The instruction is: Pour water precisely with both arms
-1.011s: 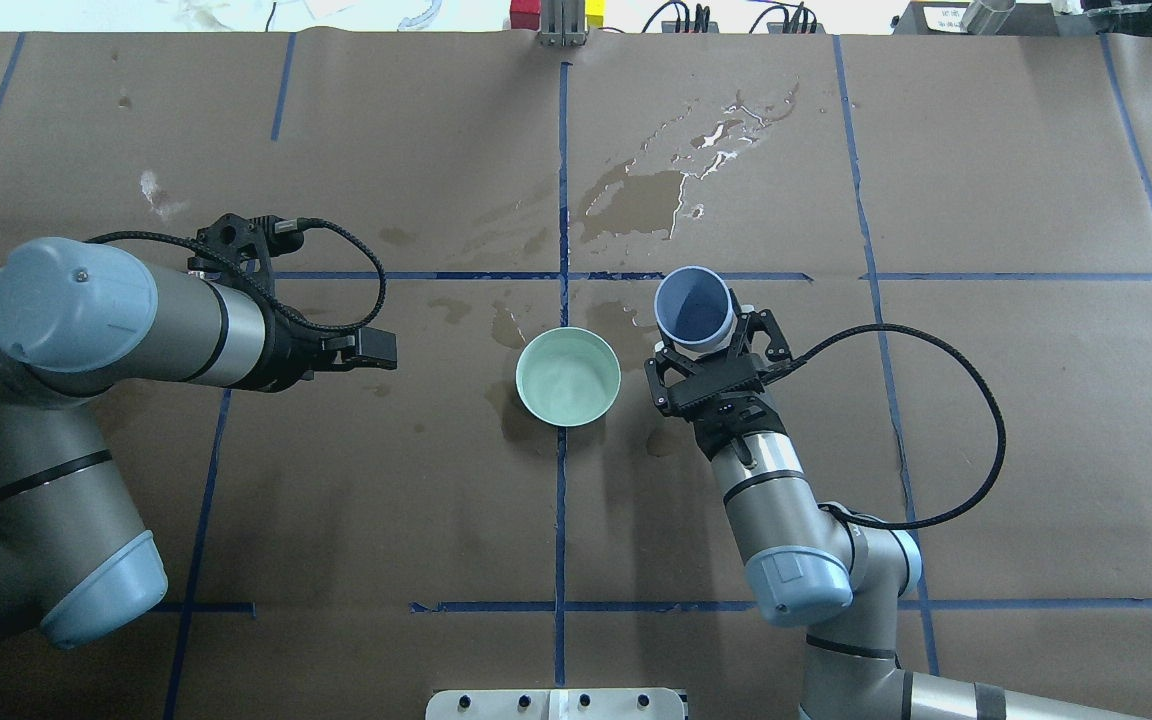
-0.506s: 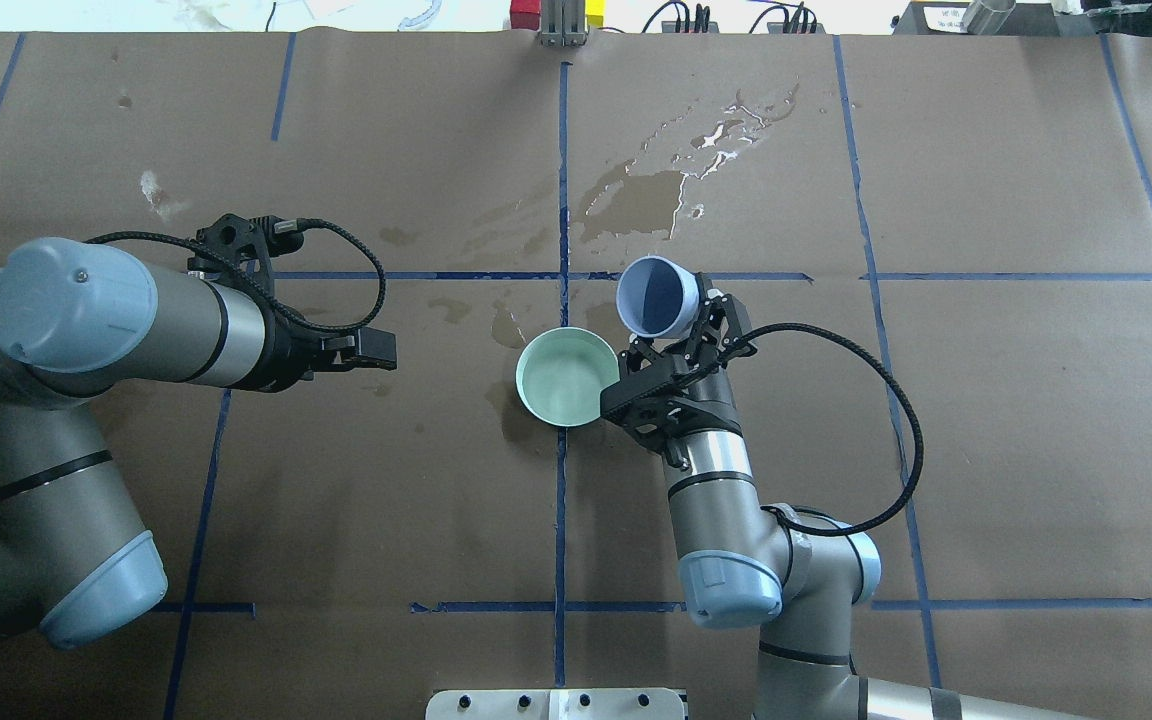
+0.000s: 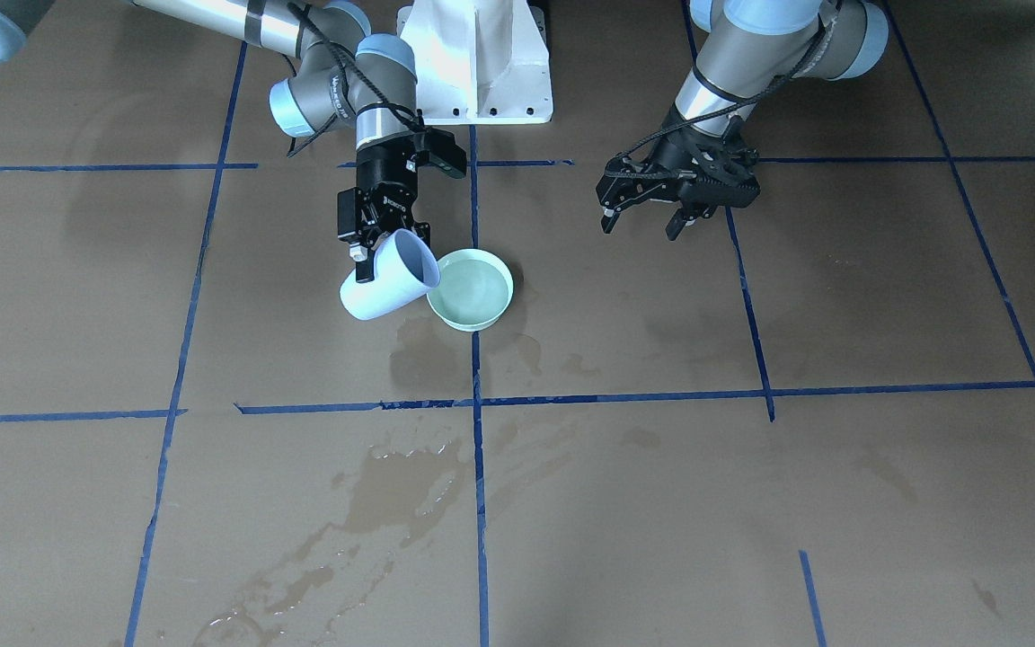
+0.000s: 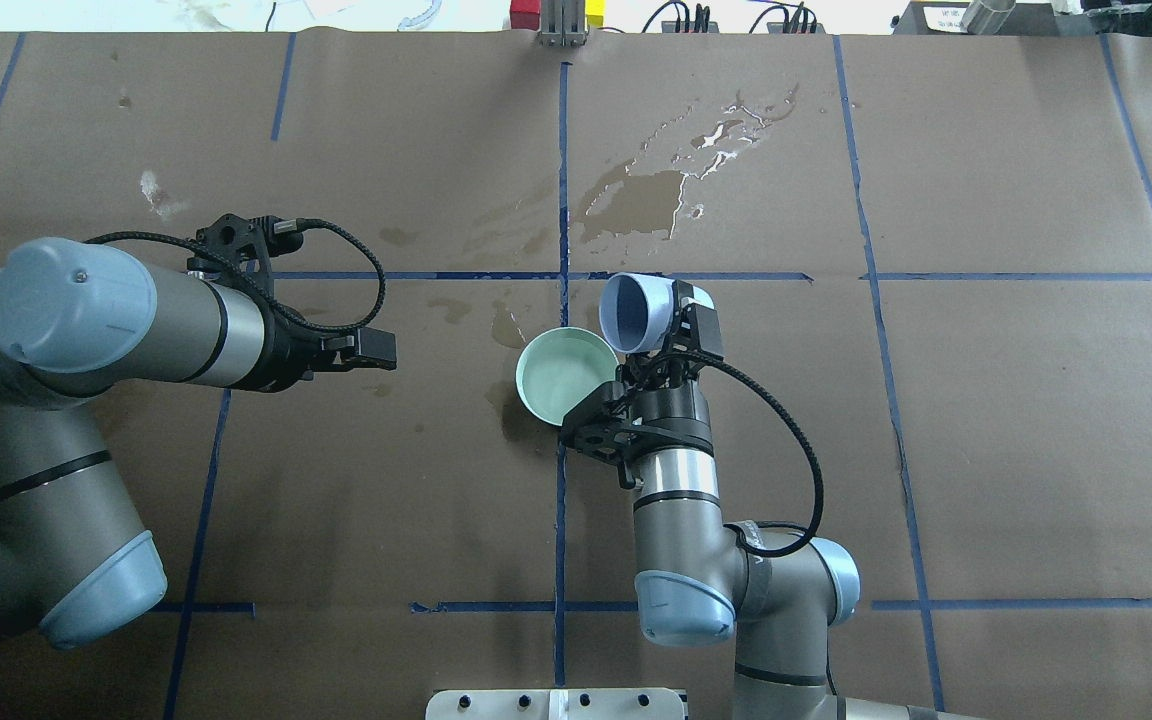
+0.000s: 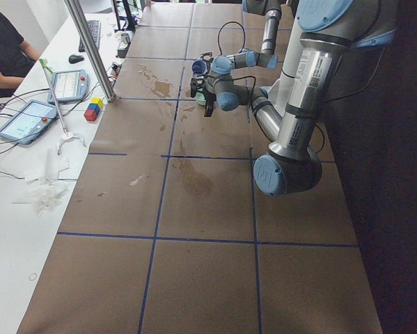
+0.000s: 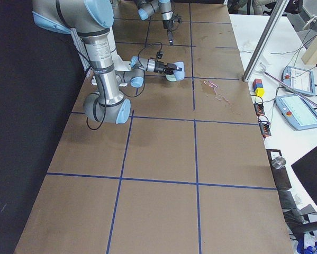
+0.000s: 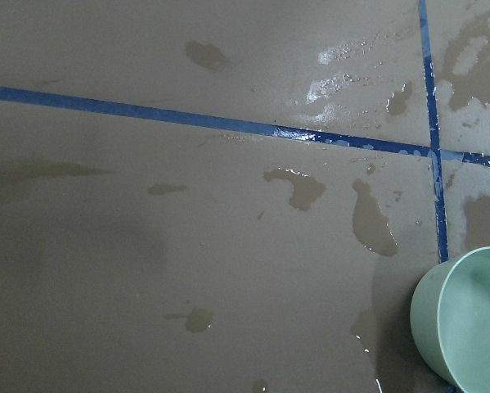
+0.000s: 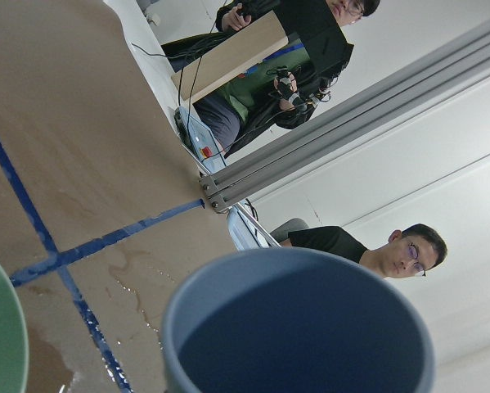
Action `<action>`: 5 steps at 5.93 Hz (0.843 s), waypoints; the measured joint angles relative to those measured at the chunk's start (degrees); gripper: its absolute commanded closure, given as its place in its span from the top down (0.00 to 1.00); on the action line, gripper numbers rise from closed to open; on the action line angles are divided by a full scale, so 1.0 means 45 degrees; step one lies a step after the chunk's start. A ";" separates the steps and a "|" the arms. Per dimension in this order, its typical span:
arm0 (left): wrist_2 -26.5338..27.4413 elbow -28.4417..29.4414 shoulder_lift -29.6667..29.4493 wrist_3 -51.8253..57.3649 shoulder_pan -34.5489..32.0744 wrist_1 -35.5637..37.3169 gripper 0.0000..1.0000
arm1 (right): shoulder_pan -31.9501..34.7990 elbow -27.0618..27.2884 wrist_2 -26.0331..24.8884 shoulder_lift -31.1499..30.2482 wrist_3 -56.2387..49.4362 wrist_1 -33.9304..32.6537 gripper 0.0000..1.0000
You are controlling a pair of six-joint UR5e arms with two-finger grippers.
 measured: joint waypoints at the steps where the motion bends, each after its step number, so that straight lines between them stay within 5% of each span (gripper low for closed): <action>1: 0.0000 0.0000 -0.0008 0.0000 0.0000 -0.0001 1.00 | -0.0118 0.0022 -0.0192 0.0055 -0.1025 -0.0111 0.08; 5: 0.0000 0.0000 0.0028 -0.0006 0.0000 -0.0001 1.00 | -0.0475 -0.0027 -0.0903 0.0105 -0.5785 -0.0168 0.08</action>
